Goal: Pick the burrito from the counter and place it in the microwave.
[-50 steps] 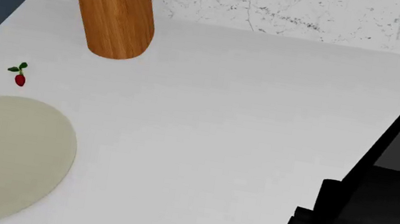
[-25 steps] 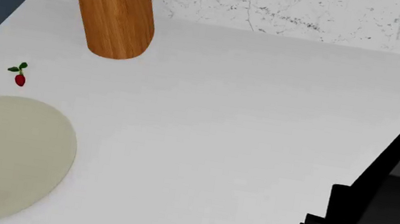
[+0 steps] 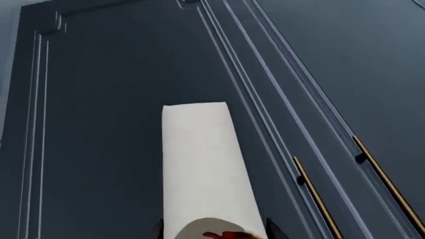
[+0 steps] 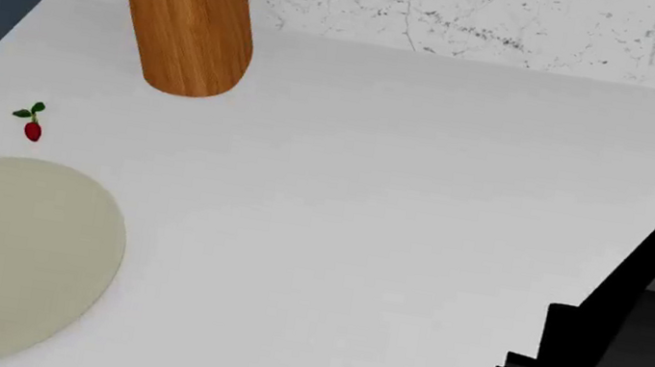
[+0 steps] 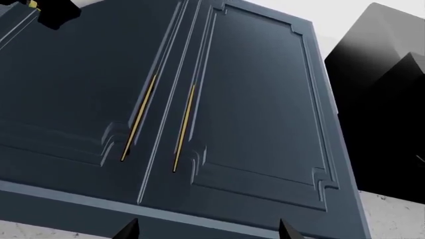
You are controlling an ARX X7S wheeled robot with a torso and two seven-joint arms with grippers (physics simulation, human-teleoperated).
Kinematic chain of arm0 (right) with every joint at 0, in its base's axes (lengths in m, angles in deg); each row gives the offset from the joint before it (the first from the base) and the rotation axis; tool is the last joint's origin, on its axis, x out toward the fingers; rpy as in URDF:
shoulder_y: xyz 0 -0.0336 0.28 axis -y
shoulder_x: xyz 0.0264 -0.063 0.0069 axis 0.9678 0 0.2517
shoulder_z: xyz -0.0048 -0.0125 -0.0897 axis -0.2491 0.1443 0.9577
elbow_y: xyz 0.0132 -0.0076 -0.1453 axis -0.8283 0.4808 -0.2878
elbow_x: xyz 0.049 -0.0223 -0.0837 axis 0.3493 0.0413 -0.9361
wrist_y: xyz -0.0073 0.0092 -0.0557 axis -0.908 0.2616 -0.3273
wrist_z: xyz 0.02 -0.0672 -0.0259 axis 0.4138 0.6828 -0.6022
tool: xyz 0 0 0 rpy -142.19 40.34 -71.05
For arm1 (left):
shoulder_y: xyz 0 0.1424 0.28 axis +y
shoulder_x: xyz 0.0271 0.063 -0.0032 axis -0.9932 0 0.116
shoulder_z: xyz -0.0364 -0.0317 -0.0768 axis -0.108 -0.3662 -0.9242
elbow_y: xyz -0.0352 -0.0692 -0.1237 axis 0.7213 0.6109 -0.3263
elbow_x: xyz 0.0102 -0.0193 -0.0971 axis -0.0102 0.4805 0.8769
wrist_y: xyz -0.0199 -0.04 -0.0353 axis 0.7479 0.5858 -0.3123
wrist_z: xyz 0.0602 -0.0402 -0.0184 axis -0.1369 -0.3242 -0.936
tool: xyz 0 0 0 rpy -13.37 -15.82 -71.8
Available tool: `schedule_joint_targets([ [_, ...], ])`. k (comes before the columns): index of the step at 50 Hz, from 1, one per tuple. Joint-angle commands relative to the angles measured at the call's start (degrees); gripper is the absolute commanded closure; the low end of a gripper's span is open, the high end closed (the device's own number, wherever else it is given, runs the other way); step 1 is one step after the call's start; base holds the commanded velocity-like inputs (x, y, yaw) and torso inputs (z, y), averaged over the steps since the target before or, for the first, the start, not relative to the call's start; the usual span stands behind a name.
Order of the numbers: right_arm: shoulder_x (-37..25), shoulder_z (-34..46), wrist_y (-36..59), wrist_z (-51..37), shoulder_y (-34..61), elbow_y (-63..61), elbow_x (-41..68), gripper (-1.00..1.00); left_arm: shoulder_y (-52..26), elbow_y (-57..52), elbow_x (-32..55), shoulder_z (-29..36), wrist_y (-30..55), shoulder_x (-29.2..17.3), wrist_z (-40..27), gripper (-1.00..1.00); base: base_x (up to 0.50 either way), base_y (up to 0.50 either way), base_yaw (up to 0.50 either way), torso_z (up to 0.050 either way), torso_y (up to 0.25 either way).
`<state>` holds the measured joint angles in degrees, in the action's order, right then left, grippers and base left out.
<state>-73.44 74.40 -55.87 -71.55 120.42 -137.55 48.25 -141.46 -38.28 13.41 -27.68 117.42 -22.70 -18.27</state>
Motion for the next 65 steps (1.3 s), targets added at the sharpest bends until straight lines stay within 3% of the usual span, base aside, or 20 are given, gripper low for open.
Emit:
schedule_joint_targets([
  [1, 1.2, -1.2, -0.2, 0.7, -0.1, -0.3, -0.9, -1.00, -0.2, -5.4, -1.8, -3.2, 1.8, 1.2, 1.2, 1.00, 0.00, 0.00, 0.00, 0.000, 0.000],
  [23, 0.6, -1.7, 0.0, 1.4, -0.1, -0.3, -0.5, -1.00, -0.2, -5.9, -2.0, -3.7, 1.8, 1.2, 0.4, 1.00, -0.01, 0.00, 0.00, 0.000, 0.000],
  [65, -0.7, -3.2, -0.2, 3.1, -0.1, -0.3, -0.3, -1.00, -0.2, -6.7, -2.0, -3.4, 1.5, 1.2, 0.6, 1.00, -0.44, 0.00, 0.00, 0.000, 0.000],
])
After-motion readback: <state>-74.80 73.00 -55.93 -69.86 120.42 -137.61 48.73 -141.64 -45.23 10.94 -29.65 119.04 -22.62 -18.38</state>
